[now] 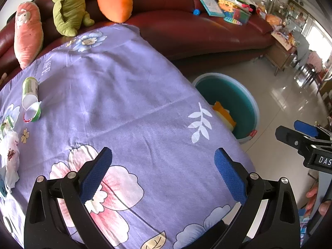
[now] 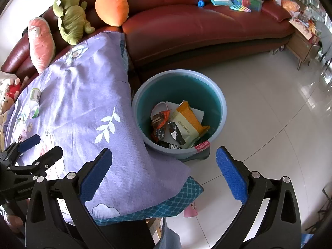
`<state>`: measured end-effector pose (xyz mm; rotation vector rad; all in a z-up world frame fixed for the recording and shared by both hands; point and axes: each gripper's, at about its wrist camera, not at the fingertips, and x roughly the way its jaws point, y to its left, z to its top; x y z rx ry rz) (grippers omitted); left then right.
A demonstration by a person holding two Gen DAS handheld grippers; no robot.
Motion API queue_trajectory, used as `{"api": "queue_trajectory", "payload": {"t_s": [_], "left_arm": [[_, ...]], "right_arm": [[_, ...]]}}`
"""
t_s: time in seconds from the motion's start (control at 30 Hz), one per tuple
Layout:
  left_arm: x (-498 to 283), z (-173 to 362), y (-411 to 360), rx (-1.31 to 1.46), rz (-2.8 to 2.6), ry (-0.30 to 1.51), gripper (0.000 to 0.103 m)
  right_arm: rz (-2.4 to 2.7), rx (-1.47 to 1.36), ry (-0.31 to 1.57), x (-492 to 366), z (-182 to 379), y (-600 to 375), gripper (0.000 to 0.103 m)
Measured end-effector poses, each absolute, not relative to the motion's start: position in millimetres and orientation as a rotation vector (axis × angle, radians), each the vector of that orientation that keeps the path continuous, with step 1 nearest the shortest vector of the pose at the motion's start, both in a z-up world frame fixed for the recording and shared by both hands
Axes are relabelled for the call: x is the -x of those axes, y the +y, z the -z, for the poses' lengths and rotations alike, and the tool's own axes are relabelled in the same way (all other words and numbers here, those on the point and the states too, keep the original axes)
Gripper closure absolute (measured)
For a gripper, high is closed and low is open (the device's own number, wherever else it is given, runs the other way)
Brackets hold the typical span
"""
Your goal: Collect trash
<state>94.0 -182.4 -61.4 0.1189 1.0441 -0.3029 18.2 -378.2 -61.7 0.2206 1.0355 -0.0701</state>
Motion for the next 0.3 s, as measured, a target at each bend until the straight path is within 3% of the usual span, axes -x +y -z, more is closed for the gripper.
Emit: {"api": "queue_trajectory", "payload": {"t_s": [0.3], "left_arm": [[-96.4, 65.9, -182.5, -0.124, 0.289, 1.057, 0.004]], "right_arm": [[0.078, -0.214, 1.040, -21.6, 64.3, -379.3, 0.007]]}}
